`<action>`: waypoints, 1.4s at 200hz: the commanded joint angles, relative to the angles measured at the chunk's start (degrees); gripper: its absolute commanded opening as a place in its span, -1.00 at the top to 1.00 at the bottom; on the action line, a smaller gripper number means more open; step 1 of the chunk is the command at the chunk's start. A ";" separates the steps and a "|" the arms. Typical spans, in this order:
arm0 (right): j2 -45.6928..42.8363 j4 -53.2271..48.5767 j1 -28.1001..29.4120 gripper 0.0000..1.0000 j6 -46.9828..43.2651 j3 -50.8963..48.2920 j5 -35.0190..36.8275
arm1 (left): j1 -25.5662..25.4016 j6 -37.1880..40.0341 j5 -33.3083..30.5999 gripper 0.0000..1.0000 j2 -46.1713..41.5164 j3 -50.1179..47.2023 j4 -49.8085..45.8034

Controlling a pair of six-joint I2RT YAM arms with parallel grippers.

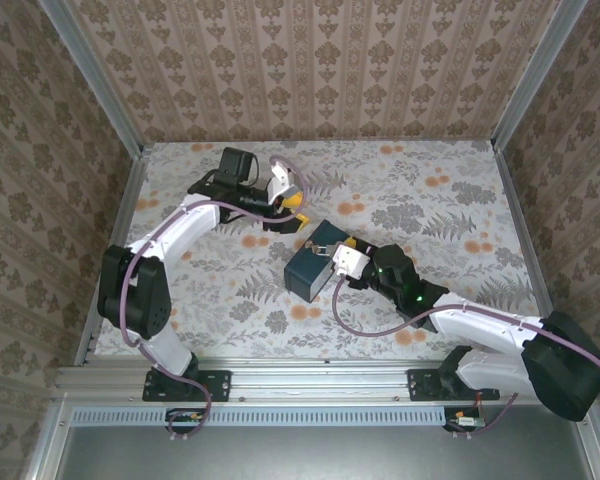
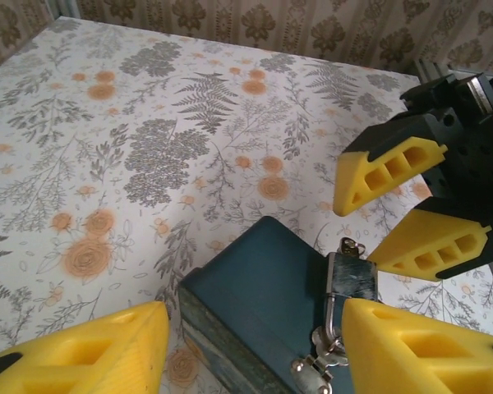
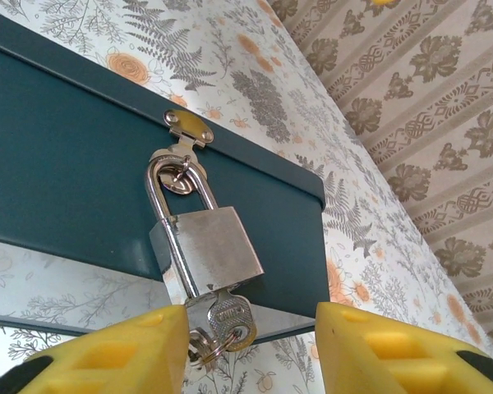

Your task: Unlock a padlock with a key

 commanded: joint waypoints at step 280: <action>4.69 -3.79 -0.66 0.31 -7.63 4.90 2.29 | -0.85 3.29 0.62 -0.11 1.69 1.40 -5.80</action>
